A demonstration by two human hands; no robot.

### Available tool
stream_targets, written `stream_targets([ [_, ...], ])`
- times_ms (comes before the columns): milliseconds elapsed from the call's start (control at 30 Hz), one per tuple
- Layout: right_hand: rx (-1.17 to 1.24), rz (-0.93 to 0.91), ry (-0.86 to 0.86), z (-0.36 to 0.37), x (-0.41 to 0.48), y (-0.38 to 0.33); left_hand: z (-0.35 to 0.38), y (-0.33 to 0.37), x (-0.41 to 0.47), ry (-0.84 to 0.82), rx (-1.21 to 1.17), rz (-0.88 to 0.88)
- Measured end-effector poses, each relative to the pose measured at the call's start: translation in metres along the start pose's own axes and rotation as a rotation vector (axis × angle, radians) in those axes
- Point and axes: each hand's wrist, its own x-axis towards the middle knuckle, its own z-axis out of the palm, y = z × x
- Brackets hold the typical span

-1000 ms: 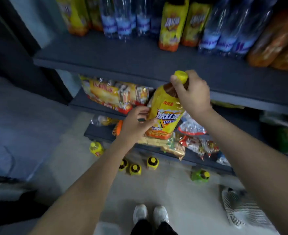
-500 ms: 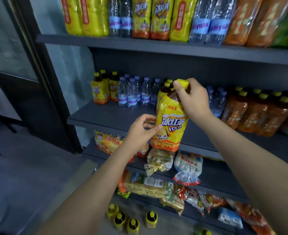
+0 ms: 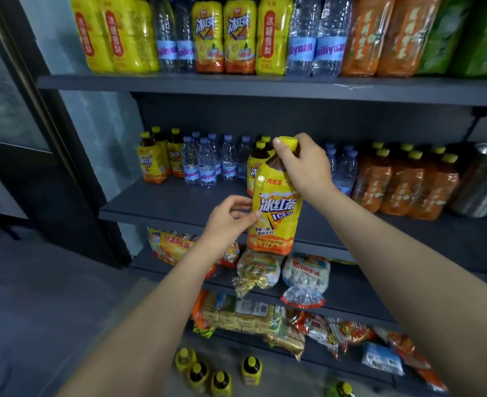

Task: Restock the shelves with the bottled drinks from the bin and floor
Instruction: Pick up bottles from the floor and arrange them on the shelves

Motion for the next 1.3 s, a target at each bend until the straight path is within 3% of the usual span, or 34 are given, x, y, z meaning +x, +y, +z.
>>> stream_targets([
  [633, -0.168, 0.161, 0.09, 0.108, 0.09, 0.073, 0.001, -0.101, 0.162, -0.175, -0.19, -0.133],
  [1000, 0.059, 0.324, 0.188, 0.152, 0.121, 0.144, 0.043, -0.16, 0.239, -0.237, -0.187, -0.1],
  [1300, 0.245, 0.332, 0.289, 0.171, 0.153, 0.2, 0.09, -0.19, 0.281, -0.158, -0.205, -0.059],
])
